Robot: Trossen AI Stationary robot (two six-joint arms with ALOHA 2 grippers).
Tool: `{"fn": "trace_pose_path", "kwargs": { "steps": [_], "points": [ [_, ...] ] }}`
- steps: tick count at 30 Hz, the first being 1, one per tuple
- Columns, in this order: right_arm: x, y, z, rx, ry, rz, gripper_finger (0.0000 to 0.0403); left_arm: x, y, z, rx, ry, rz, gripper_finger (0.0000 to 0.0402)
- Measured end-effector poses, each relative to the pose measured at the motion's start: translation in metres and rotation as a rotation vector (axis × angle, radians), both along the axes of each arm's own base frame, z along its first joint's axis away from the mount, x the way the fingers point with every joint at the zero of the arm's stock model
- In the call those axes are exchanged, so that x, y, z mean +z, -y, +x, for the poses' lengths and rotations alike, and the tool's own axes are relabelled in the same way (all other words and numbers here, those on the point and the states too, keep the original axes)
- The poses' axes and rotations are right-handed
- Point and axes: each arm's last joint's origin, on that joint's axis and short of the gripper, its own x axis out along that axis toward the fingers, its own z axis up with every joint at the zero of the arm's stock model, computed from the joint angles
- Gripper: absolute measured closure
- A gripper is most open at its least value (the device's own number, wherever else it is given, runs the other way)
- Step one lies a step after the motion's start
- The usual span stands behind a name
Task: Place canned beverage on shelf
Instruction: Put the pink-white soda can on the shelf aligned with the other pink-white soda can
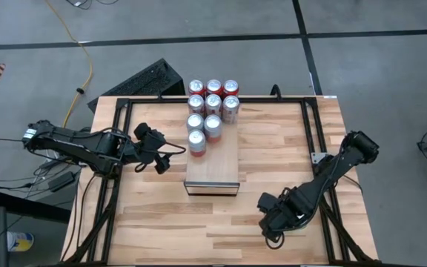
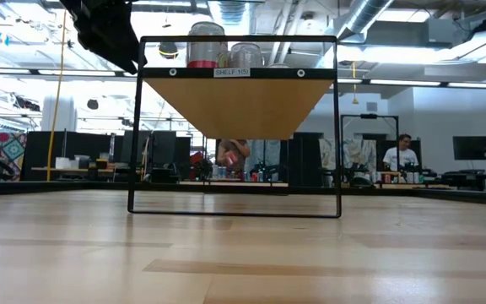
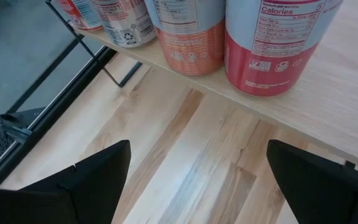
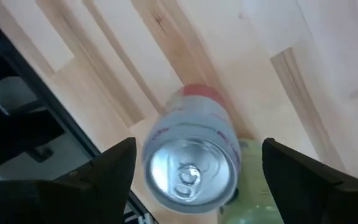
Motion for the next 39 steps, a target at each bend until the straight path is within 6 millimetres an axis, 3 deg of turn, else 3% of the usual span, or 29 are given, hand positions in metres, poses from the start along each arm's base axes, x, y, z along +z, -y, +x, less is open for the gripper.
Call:
{"fn": "trace_pose_path", "kwargs": {
  "steps": [15,25,32,39],
  "points": [
    [-0.030,0.001,-0.012,-0.033,-0.086,-0.026,0.0081,0.000,0.000,0.000,0.005,0.003,-0.003,0.0038],
    [-0.036,0.013,-0.003,0.084,-0.060,-0.011,0.0152,0.000,0.000,0.000,0.005,0.004,-0.004,0.0038],
    [-0.032,0.036,0.010,0.232,-0.022,-0.028,0.0163,0.000,0.000,0.000,0.002,0.001,0.000,0.0038],
    [-0.015,0.079,0.011,0.320,-0.014,-0.107,0.0163,0.000,0.000,0.000,0.002,0.000,0.001,0.0038]
  ]
}}
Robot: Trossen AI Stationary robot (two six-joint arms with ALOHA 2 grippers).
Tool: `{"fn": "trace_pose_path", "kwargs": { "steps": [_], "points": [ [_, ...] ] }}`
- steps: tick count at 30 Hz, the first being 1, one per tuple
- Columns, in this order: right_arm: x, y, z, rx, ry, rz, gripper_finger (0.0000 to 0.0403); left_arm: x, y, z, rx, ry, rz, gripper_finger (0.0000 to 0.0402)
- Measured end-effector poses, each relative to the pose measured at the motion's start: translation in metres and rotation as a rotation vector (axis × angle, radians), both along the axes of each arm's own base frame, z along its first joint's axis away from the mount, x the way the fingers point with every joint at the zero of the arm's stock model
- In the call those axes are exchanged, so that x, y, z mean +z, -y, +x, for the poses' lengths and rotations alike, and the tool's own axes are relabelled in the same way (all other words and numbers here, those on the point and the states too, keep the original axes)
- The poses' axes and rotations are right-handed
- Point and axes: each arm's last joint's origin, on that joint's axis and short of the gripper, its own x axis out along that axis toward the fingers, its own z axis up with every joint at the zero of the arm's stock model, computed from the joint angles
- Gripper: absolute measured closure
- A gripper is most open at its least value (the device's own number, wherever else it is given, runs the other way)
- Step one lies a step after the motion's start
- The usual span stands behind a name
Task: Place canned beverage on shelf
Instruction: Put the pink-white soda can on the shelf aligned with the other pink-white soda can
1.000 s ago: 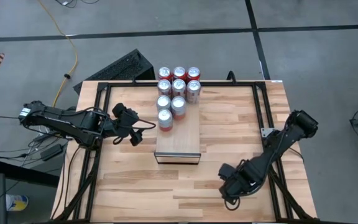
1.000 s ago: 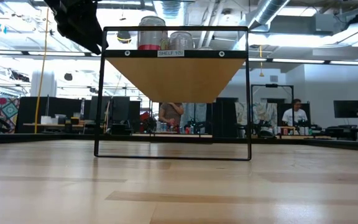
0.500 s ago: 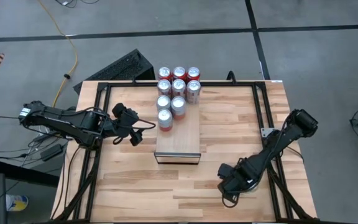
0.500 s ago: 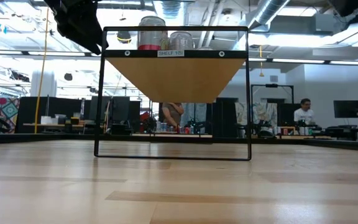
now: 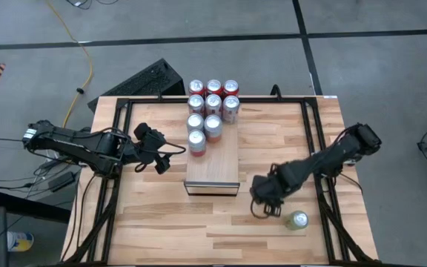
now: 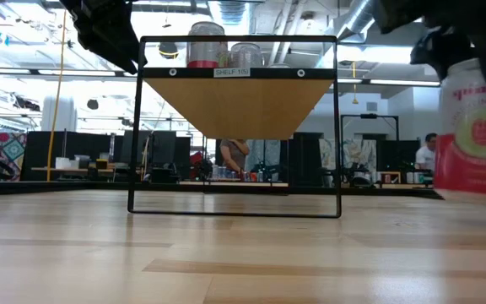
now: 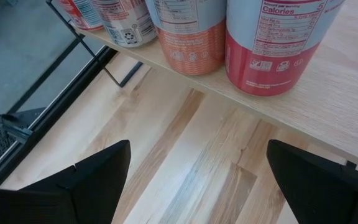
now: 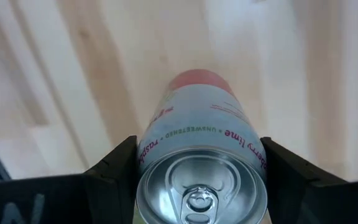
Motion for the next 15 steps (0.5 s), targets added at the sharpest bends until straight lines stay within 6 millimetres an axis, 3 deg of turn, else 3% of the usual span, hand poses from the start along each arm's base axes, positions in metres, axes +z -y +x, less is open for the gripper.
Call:
{"fn": "trace_pose_path", "kwargs": {
  "steps": [7,15],
  "points": [
    [0.022,0.049,-0.008,0.109,0.009,-0.078,0.0163,0.000,0.000,0.000,0.000,-0.001,0.003,0.0038],
    [0.033,0.086,-0.010,0.387,0.004,-0.107,0.0163,0.000,0.000,0.000,0.003,0.000,0.004,0.0038]
  ]
}}
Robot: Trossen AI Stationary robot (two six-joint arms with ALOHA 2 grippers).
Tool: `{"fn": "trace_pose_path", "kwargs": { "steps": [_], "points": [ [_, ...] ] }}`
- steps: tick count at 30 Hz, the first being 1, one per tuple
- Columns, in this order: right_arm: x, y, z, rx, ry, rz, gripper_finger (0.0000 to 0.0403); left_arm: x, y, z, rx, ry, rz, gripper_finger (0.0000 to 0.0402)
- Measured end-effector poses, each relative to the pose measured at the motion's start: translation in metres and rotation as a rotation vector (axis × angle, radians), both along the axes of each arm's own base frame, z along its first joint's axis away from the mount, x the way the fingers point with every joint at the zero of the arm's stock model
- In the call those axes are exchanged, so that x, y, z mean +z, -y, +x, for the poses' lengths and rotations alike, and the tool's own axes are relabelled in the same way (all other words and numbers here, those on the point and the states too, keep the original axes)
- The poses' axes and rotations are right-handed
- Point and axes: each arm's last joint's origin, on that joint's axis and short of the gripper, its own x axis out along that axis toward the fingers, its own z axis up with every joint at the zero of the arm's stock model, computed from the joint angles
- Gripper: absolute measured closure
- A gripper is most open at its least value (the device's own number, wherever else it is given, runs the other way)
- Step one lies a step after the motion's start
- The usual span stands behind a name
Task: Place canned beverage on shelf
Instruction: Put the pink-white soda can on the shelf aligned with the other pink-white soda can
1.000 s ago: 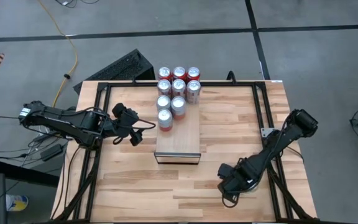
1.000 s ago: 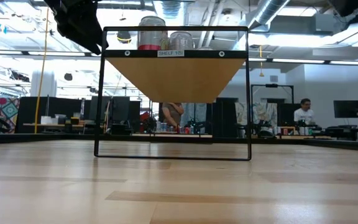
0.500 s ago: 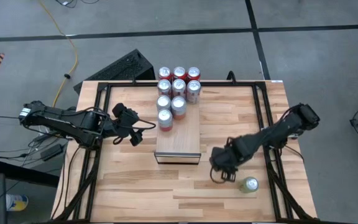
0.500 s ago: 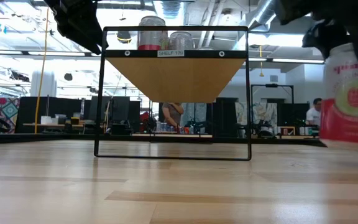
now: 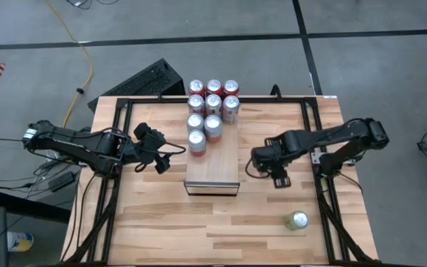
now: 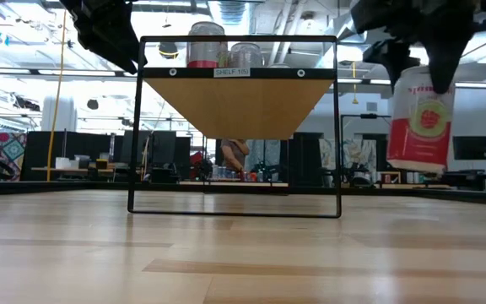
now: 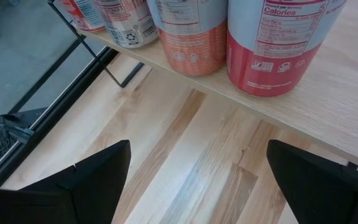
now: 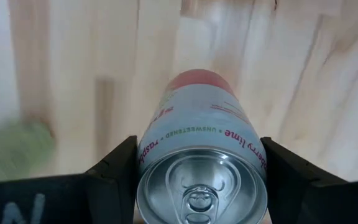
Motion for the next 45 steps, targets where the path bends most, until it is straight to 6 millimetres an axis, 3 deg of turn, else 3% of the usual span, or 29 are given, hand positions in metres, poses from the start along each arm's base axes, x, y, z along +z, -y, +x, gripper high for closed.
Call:
{"fn": "trace_pose_path", "kwargs": {
  "steps": [6,16,22,29,34,41,45],
  "points": [
    [0.023,0.008,0.004,0.294,-0.017,-0.128,0.0163,0.000,0.000,0.000,0.001,0.001,-0.002,0.0038],
    [0.067,0.015,0.011,0.633,0.060,-0.349,0.0163,0.000,0.000,0.000,0.017,0.014,-0.017,0.0038],
    [0.099,0.015,0.010,0.671,0.156,-0.426,0.0163,0.000,0.000,0.000,0.041,0.033,-0.041,0.0038],
    [0.114,0.011,0.025,0.753,0.332,-0.517,0.0163,0.000,0.000,0.000,0.079,0.061,-0.064,0.0038],
    [0.115,0.006,0.026,0.679,0.372,-0.492,0.0163,0.000,0.000,0.000,0.099,0.077,-0.089,0.0038],
    [0.093,0.010,-0.004,0.667,0.034,-0.368,0.0163,0.000,-0.001,0.000,0.121,0.090,-0.090,0.0038],
    [0.070,0.003,-0.001,0.693,-0.003,-0.228,0.0163,0.000,-0.001,0.000,0.125,0.091,-0.085,0.0038]
  ]
}}
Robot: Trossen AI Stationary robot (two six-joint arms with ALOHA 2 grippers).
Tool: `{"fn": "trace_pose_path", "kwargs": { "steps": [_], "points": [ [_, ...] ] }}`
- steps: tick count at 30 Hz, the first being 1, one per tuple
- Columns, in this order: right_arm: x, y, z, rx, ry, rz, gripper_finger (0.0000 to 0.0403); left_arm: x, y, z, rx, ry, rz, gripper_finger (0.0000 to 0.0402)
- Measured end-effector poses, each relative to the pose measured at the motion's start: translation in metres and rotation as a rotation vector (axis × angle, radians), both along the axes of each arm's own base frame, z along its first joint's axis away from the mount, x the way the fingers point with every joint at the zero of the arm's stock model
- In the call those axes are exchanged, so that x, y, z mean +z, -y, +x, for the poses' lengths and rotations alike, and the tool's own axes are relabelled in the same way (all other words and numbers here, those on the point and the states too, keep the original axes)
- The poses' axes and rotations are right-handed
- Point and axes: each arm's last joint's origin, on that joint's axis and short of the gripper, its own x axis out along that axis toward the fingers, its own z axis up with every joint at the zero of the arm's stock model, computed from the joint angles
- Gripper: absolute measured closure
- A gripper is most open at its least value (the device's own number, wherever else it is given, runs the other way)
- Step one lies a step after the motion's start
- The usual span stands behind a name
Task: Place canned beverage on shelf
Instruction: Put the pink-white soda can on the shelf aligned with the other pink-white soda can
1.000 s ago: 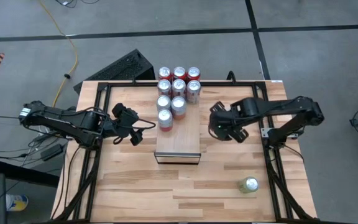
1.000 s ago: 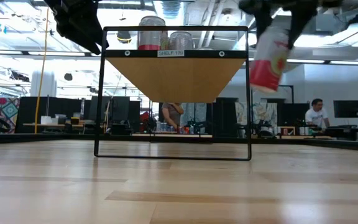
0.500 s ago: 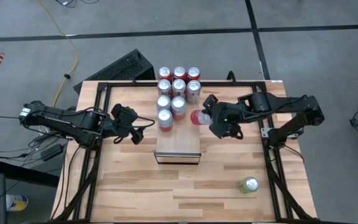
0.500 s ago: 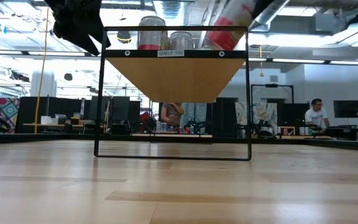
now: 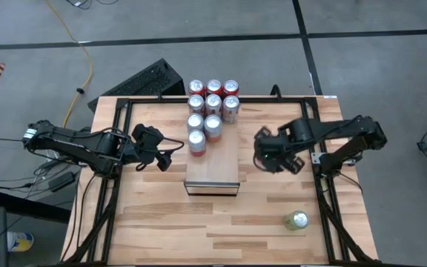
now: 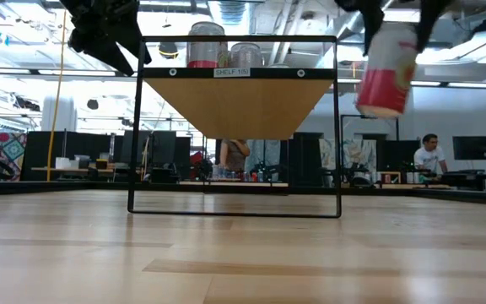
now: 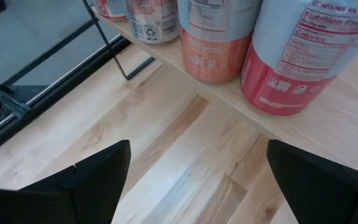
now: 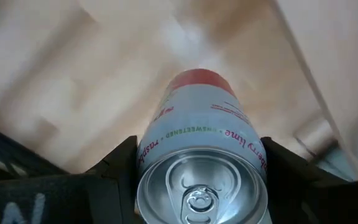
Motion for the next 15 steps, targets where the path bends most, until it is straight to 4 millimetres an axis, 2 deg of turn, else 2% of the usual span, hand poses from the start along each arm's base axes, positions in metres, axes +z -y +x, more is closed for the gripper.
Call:
{"fn": "trace_pose_path", "kwargs": {
  "steps": [7,15],
  "points": [
    [-0.040,-0.016,0.004,0.199,-0.070,-0.014,0.0163,0.000,-0.001,0.000,0.021,0.004,0.020,0.0038],
    [-0.082,-0.021,0.009,0.235,-0.056,-0.003,0.0143,0.000,-0.001,-0.001,0.027,0.000,0.027,0.0038]
  ]
}}
